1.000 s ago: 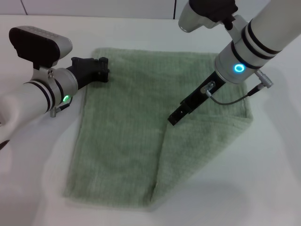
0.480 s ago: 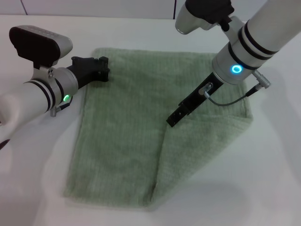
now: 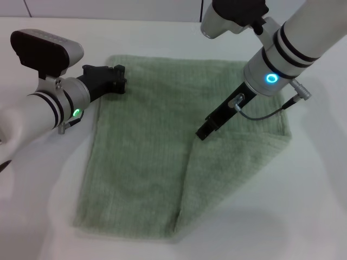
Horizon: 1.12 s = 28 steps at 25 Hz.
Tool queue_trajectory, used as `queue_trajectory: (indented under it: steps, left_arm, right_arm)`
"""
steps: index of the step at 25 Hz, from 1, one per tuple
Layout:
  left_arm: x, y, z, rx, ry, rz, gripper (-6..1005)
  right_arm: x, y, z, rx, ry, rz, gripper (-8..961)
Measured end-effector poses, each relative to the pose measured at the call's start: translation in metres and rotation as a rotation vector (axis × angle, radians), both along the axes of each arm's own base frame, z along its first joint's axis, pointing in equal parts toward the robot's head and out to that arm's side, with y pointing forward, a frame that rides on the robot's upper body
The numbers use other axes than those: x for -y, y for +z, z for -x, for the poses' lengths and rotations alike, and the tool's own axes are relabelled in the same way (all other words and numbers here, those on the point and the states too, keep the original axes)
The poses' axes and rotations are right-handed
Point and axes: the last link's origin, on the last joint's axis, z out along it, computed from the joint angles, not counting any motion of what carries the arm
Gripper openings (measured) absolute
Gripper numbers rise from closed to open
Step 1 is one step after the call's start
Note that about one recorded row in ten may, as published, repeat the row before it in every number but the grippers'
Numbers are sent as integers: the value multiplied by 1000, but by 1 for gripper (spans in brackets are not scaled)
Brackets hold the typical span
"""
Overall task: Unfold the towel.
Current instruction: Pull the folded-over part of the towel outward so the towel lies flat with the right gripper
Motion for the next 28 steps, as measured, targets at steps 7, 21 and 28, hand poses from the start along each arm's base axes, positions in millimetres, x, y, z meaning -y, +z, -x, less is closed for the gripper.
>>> queue_trajectory:
  steps: [7, 21, 28]
  left_arm:
    - [0, 0, 0, 1, 1, -1, -2]
    - [1, 0, 1, 1, 5, 0, -2]
    - [1, 0, 2, 2, 6, 0, -2]
  right_arm:
    - [3, -3, -4, 20, -4, 16, 404]
    - [3, -2, -2, 21, 27, 29, 36]
    - [4, 6, 8, 10, 59, 42, 7]
